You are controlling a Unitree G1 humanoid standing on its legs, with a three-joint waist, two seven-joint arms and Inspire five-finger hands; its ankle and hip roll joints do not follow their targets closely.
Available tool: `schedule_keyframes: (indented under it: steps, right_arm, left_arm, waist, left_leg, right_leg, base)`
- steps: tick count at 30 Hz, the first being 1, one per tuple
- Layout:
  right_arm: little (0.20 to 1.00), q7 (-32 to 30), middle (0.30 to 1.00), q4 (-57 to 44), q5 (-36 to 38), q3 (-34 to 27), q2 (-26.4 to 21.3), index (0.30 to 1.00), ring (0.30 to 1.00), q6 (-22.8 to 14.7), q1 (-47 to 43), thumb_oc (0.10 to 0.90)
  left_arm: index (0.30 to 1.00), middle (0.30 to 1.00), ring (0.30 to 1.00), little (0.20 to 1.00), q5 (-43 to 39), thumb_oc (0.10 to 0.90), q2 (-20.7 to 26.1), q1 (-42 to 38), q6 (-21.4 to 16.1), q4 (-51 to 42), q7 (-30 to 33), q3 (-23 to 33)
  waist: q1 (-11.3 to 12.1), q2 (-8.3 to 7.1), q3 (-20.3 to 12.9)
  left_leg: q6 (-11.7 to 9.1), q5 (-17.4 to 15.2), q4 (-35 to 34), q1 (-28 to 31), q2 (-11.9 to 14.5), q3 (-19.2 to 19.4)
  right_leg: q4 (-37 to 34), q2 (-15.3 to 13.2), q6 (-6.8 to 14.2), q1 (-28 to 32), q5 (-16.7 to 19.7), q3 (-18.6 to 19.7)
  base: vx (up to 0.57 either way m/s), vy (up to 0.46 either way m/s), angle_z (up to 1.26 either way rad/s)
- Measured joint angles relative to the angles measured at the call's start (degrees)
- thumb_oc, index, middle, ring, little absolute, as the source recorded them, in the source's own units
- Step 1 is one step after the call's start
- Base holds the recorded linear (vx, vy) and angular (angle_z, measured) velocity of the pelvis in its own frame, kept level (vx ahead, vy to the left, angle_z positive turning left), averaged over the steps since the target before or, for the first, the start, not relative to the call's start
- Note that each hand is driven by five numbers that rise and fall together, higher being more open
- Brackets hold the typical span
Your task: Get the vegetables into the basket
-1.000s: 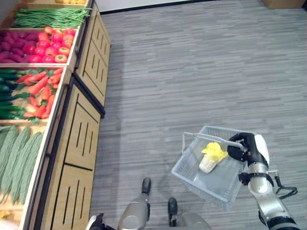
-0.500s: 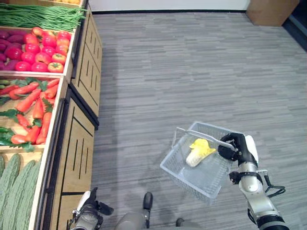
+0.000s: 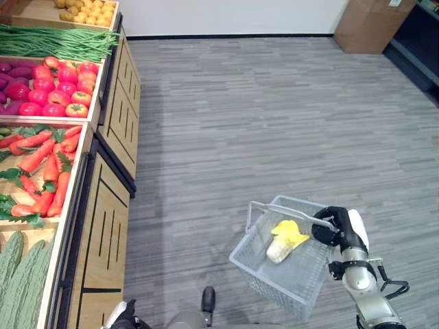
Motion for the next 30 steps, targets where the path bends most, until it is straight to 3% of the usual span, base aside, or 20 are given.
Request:
schedule_keyframes:
  steps: [2,4,5,8,10,12,15,17,18,19,21,24,25,26,30]
  right_arm:
    - [0.3,-0.02,0.3,-0.02,-0.19,0.07,0.01,0.3,0.3,0.0,-0.58,0.4]
    - [0.3,-0.01,0.3,-0.41,-0.61,0.25,-0.02,0.3,0.3,-0.01,-0.69,0.4]
    - [0.3,-0.05,0.3,-0.96,-0.58,0.84,-0.01,0.3,0.3,-0.03,-0.85,0.4]
    - [0.3,0.02,0.3,-1.51,-0.49,1.73,0.01,0.3,0.3,-0.39,-1.3,0.4]
    - [0.3,0.05,0.3,-1.48,-0.58,2.94,0.03,0.3,0.3,-0.74,-1.68,0.4]
    - [0.3,0.09,0.3,-1.57,-0.57,3.14,0.05,0.3,0.3,-0.83,-2.33,0.4]
    - [0.3,0.05,0.3,-1.65,-0.56,3.13,0.03,0.3,0.3,-0.9,-2.44,0.4]
    - [0.3,-0.02,0.3,-1.6,-0.52,2.89,0.09,0.3,0.3,-0.88,-1.79,0.4]
    - [0.3,0.06,0.3,-1.37,-0.51,2.89,-0.26,0.3,0.3,-0.76,-1.53,0.4]
    - [0.3,0.12,0.3,-1.21,-0.5,2.89,-0.37,0.3,0.3,-0.75,-1.61,0.4]
    - [0.3,0.34,0.3,-1.19,-0.46,2.89,-0.86,0.3,0.3,-0.75,-1.82,0.4]
    - [0.3,0.52,0.3,-1.18,-0.43,2.89,-1.04,0.3,0.3,-0.74,-1.97,0.4]
    - [0.3,0.66,0.3,-1.28,-0.39,2.77,-3.33,0.3,0.3,-0.75,-4.12,0.4]
    - [0.3,0.64,0.3,-1.24,-0.38,2.4,-4.4,0.3,0.3,-0.75,-4.07,0.4]
    - [0.3,0.58,0.3,-1.26,-0.39,0.89,-4.57,0.3,0.3,-0.79,-4.55,0.4]
  left_arm:
    - [1.0,1.0,1.0,1.0,0.37,0.9,-0.05,-0.04,-0.26,0.0,-0.11,-0.06]
    - [1.0,1.0,1.0,1.0,0.42,0.9,-0.11,-0.37,-0.31,-0.11,-0.07,0.01]
    - [1.0,1.0,1.0,1.0,0.39,0.9,0.06,-0.68,-0.28,0.42,0.13,0.09]
    - [1.0,1.0,1.0,1.0,0.32,0.9,0.26,-1.14,0.01,1.23,0.23,0.52]
    - [1.0,1.0,1.0,1.0,0.33,0.9,-0.33,-1.54,0.21,2.6,0.22,1.42]
    - [1.0,1.0,1.0,1.0,0.36,0.9,-0.73,-1.74,0.27,4.43,0.18,1.72]
    - [1.0,1.0,1.0,1.0,0.36,0.9,-1.07,-0.56,0.6,4.97,0.17,1.72]
    - [1.0,1.0,1.0,1.0,0.33,0.9,-1.49,0.96,0.71,4.13,0.24,2.3]
    - [1.0,1.0,1.0,1.0,0.32,0.9,-2.05,1.57,0.61,3.48,0.22,2.26]
    - [1.0,1.0,1.0,1.0,0.31,0.9,-2.31,1.69,0.52,3.41,0.22,2.27]
    - [1.0,1.0,1.0,1.0,0.27,0.9,-2.89,1.69,0.35,3.37,0.18,2.28]
    - [1.0,1.0,1.0,1.0,0.27,0.9,-2.98,1.59,0.28,3.1,0.18,2.29]
    - [1.0,1.0,1.0,1.0,0.28,0.9,-4.33,0.01,-0.35,1.19,0.11,2.33]
    - [1.0,1.0,1.0,1.0,0.27,0.9,-4.4,-1.36,-0.74,0.92,0.18,2.29]
    - [1.0,1.0,1.0,1.0,0.1,0.9,-4.49,-2.16,-0.68,0.44,0.16,2.23]
  waist:
    - [0.04,0.36,0.29]
    - [-0.39,1.21,1.01]
    - [-0.3,1.8,1.58]
    - [-1.13,2.22,2.99]
    - [-1.4,1.85,4.59]
    - [-1.54,1.36,5.61]
    - [-2.57,0.67,6.35]
    - [-2.79,0.21,6.47]
    - [-2.84,0.79,6.25]
    - [-2.66,1.29,6.02]
    - [-2.52,2.51,5.86]
    - [-2.5,2.8,5.8]
    - [-3.38,3.1,5.73]
    - [-4.38,3.32,5.66]
    - [-4.38,3.62,5.49]
  left_leg:
    - [1.38,-1.27,0.87,0.72,-0.97,-0.34]
    - [1.93,-1.56,0.63,2.32,-1.35,-1.34]
    - [2.21,-1.83,0.67,2.72,-1.33,-1.45]
    - [0.39,-1.76,0.79,3.18,-1.7,-2.57]
    - [-0.64,-3.35,1.52,4.96,-2.0,-4.09]
    - [-0.71,-5.26,1.7,6.79,-2.05,-5.08]
    - [-1.16,-6.94,3.0,8.94,-2.03,-6.52]
    - [-2.73,-9.45,2.9,11.82,-1.62,-8.75]
    - [-4.01,-11.0,3.56,12.66,-0.22,-9.53]
    - [-4.57,-11.49,3.75,12.68,0.58,-9.65]
    - [-5.55,-12.2,4.23,12.6,2.87,-9.98]
    - [-5.71,-12.24,4.43,12.61,3.92,-10.01]
    - [-9.08,-10.72,6.95,11.43,6.64,-8.33]
    - [-9.73,-11.08,6.31,12.73,8.08,-9.93]
    - [-10.15,-11.33,5.61,12.71,9.95,-10.04]
  right_leg:
    - [5.61,-0.63,-0.5,-1.87,1.27,-0.01]
    - [7.39,-1.47,-1.78,-3.39,-0.61,-2.0]
    - [2.94,-1.56,-2.06,-4.57,-1.3,-3.48]
    - [-6.74,-1.53,-1.47,-6.66,-0.59,-4.97]
    - [-23.54,-1.49,-0.94,-6.76,6.96,-4.66]
    - [-30.28,-1.19,-1.12,-6.77,12.01,-3.0]
    - [-33.01,-1.39,-1.27,-6.48,15.45,-1.79]
    - [-30.45,-1.32,-1.26,-4.71,15.87,-2.17]
    - [-29.88,-0.18,-2.3,-4.01,18.66,-3.16]
    - [-29.49,0.5,-2.79,-4.03,19.07,-3.78]
    - [-28.81,2.4,-3.84,-3.91,18.22,-5.25]
    - [-28.5,3.3,-4.8,-3.75,17.78,-6.11]
    - [-27.6,5.39,-9.24,-2.19,15.72,-8.82]
    - [-25.86,6.2,-9.25,-1.52,13.38,-10.94]
    - [-23.33,7.64,-8.95,-2.72,10.64,-11.63]
  base:
    - [0.11,0.104,0.11]
    - [0.12,0.02,0.09]
    - [0.14,-0.044,0.1]
    - [0.16,-0.079,0.28]
    - [0.31,-0.156,0.4]
    - [0.24,-0.142,0.19]
    - [0.15,-0.136,0.29]
    - [0.2,-0.248,0.46]
    - [0.16,-0.212,0.4]
    - [0.17,-0.217,0.21]
    - [0.18,-0.215,0.11]
    - [0.12,-0.162,0.15]
    - [0.07,-0.102,0.63]
    - [0.1,-0.128,0.68]
    - [0.1,-0.121,0.17]
